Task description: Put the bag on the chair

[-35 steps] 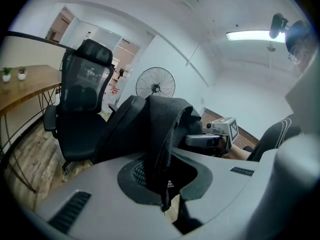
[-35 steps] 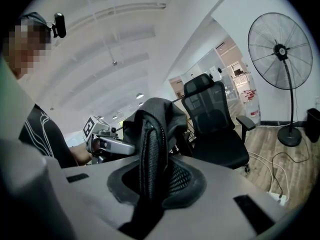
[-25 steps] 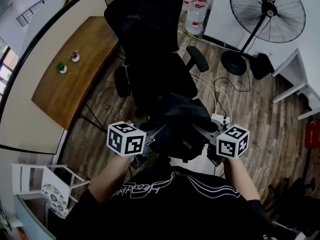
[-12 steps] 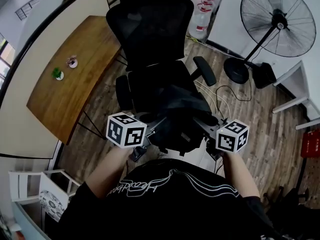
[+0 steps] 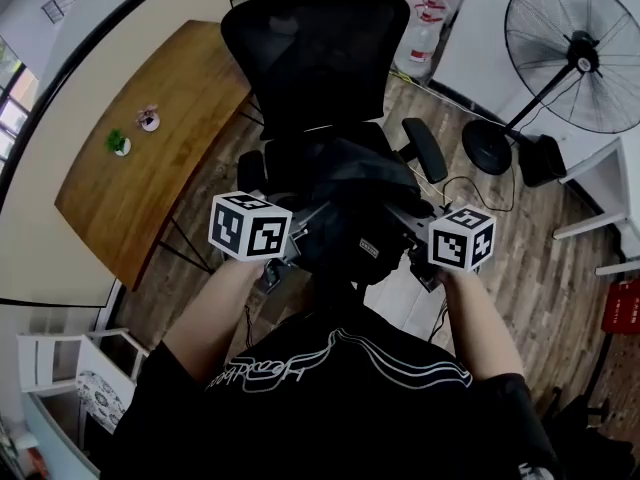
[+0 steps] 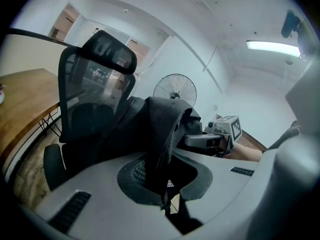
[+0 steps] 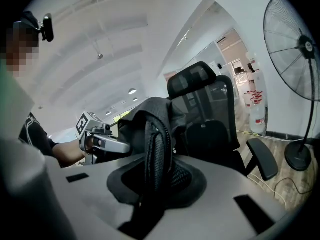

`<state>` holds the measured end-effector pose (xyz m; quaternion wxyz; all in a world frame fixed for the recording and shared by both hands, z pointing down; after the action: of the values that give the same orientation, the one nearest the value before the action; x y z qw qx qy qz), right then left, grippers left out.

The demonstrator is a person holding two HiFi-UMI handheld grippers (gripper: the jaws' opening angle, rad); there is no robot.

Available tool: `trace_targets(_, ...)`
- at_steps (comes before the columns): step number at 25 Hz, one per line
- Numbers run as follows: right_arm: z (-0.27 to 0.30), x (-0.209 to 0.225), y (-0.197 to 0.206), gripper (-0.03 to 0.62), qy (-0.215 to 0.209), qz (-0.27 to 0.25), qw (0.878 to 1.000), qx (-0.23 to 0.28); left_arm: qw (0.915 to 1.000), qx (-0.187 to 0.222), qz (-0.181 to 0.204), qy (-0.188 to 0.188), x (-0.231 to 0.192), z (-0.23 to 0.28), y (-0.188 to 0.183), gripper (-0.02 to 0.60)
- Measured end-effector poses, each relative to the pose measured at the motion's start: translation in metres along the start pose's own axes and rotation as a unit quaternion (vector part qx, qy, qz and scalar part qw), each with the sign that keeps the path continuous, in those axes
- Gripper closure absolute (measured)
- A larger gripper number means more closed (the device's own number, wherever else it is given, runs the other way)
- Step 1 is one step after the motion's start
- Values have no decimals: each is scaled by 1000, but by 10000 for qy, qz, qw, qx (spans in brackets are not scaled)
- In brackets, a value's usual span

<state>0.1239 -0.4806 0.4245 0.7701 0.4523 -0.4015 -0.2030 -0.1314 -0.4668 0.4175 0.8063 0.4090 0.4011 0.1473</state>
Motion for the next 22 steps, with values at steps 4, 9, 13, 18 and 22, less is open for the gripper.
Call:
trace_targets(4,32,23,-14,540,-157,-19,9998,-102,9998,69,-96,-186,-24,9,-15,538)
trace_targets(9,78,57,-32,539,-311,-93,9991,-259,9985,173,-224,-459,-61,27,-34,538)
trace_targets(13,111,84,-46,539,-426,-163,9982,-385,9973,258,-290,-626,-90,42,-48,538)
trace_targets(18,154,115,-61,539,-568,-343,9963,-553,9958,277,-201,-845,-126,60,-64,538)
trace_targets(22,179,142,-68,537,-586,-343,9955,-665,9939,206,37,-1085,-148,82,-75,538)
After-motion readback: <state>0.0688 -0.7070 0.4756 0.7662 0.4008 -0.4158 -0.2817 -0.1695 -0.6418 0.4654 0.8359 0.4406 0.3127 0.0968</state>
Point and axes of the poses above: the fingertips, and each gripper's own axes: z forward along the fingers, x to its right, y out of its underside, the point moved 10 cm from there along -z, backward along the fingers, and after that the axes turned 9 degrees about x, right-handed, at the moved point
